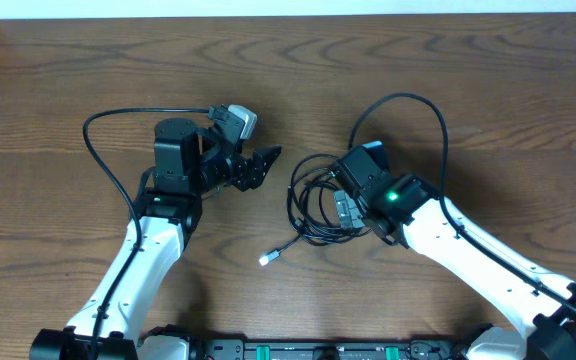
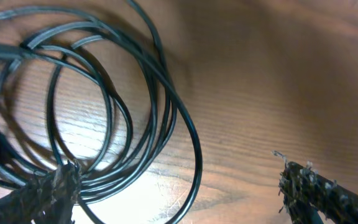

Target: Untangle cables

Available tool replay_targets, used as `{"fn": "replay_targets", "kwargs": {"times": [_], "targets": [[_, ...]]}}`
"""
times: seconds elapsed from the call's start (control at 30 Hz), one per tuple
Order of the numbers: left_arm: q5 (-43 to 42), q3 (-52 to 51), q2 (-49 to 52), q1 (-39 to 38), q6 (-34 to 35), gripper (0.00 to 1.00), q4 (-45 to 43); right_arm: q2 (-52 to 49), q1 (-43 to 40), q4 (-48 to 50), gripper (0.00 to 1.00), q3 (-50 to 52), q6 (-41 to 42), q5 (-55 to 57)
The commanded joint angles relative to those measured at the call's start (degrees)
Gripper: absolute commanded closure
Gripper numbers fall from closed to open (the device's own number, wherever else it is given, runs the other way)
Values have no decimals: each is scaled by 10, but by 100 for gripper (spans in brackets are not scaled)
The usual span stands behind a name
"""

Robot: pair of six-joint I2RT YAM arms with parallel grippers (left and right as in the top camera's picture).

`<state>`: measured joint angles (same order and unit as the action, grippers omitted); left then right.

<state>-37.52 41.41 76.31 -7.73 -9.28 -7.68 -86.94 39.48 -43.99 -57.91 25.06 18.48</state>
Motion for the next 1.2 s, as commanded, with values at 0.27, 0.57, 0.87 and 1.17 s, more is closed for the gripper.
{"fn": "replay_targets", "kwargs": {"times": [0.27,0.57,0.87,1.17], "targets": [[1,9,2,-1,-6,29,3,-1,-13,73,37,91,11,-23],[0,9,2,-1,-6,30,3,-1,-30,119,73,139,11,-63],[0,9,2,-1,-5,30,6,-1,-31,191,99,113,-19,-75],[0,9,2,-1,-6,31,19,1,-31,107,99,-189,-159,-75]]}}
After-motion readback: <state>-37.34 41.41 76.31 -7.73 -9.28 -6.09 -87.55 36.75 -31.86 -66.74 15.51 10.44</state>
